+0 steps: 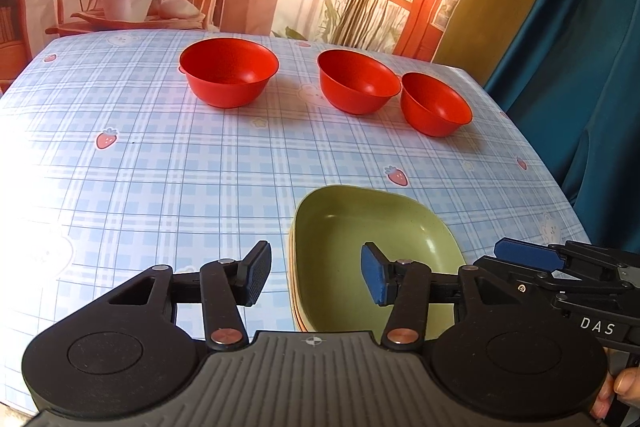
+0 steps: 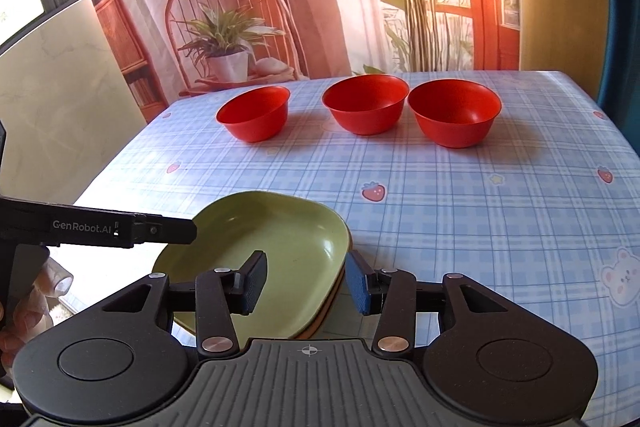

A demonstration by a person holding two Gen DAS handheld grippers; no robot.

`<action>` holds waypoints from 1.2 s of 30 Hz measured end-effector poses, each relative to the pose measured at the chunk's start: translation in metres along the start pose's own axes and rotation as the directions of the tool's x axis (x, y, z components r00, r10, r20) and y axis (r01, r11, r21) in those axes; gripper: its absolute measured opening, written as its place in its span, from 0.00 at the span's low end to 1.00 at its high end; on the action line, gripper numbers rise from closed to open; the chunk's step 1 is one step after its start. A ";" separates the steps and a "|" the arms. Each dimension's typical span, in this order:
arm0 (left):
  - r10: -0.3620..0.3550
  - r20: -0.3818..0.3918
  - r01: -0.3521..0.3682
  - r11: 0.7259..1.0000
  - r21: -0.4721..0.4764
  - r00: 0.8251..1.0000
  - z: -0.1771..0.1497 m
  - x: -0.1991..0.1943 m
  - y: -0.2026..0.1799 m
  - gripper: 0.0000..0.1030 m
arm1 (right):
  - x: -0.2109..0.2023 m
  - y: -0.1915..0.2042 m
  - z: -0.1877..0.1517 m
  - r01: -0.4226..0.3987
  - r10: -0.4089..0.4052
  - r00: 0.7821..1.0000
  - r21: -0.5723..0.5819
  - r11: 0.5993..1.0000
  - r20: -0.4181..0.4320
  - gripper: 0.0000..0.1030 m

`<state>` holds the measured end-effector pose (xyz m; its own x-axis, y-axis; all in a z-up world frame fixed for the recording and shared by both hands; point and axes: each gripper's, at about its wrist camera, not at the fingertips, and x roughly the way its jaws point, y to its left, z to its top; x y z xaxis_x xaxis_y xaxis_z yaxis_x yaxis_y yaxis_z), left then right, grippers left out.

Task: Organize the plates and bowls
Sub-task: 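Lower the green plate onto the orange plate with the right tool while the left tool holds it, then release the stacked plates and move both tools toward the red bowls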

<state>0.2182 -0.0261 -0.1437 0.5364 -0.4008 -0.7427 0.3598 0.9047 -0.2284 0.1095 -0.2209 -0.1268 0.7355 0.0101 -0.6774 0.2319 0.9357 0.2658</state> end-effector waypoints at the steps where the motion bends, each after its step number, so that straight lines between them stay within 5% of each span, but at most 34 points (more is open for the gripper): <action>1: 0.000 0.002 0.000 1.000 -0.003 1.000 0.000 0.000 0.000 0.50 | 0.001 -0.001 0.000 0.000 0.000 1.000 0.003 1.000 -0.001 0.40; 21: 0.012 0.013 -0.011 1.000 -0.028 1.000 0.007 0.007 0.006 0.50 | 0.012 -0.010 0.002 0.001 -0.001 1.000 0.019 1.000 -0.004 0.40; 36: 0.037 0.053 -0.037 0.999 -0.003 0.998 0.071 0.021 0.012 0.50 | 0.028 -0.044 0.057 0.068 -0.064 0.995 -0.048 0.997 0.074 0.39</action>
<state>0.2880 -0.0342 -0.1174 0.5890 -0.3740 -0.7164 0.3371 0.9194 -0.2027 0.1561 -0.2824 -0.1186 0.7641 -0.0762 -0.6406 0.2502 0.9502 0.1855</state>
